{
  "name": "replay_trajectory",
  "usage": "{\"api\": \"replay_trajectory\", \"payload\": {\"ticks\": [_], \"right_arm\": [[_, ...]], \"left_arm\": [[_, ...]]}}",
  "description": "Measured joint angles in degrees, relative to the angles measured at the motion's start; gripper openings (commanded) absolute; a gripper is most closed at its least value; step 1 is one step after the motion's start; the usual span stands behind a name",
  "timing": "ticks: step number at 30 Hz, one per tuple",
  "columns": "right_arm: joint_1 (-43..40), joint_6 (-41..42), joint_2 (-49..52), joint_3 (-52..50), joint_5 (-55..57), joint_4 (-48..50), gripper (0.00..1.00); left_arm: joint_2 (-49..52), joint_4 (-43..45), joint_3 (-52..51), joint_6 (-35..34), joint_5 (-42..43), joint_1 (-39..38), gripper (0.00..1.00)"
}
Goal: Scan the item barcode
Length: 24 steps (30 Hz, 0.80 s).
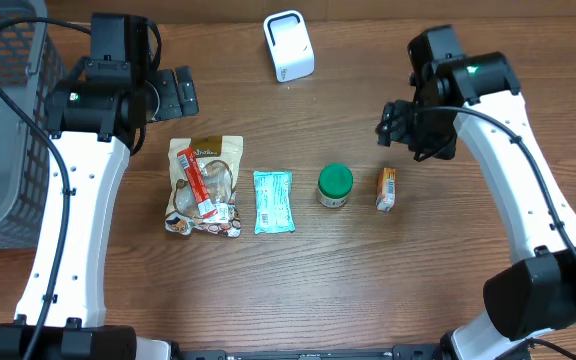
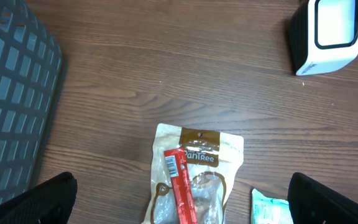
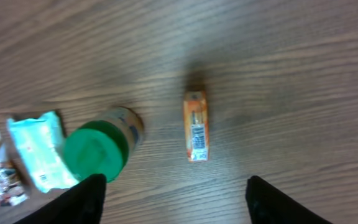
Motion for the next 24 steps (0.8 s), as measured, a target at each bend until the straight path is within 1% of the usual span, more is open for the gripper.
{"api": "replay_trajectory", "payload": {"ticks": [10, 15, 18, 22, 23, 24], "right_arm": [[0.0, 0.0, 0.0, -12.9, 1.0, 10.4, 0.7], [0.0, 0.0, 0.0, -14.5, 0.8, 12.4, 0.71], [0.0, -0.1, 0.0, -14.1, -2.1, 11.9, 0.8], [0.1, 1.3, 0.3, -9.0, -6.3, 7.8, 0.85], [0.2, 1.9, 0.3, -7.2, -7.0, 7.5, 0.88], [0.3, 2.4, 0.3, -5.9, -7.4, 7.6, 0.94]], "left_arm": [[0.0, 0.0, 0.0, 0.0, 0.0, 0.0, 1.0], [0.0, 0.0, 0.0, 0.0, 0.0, 0.0, 1.0], [0.0, 0.0, 0.0, 0.0, 0.0, 0.0, 1.0], [0.0, 0.0, 0.0, 0.0, 0.0, 0.0, 1.0], [0.0, 0.0, 0.0, 0.0, 0.0, 0.0, 1.0], [0.0, 0.0, 0.0, 0.0, 0.0, 0.0, 1.0]]}}
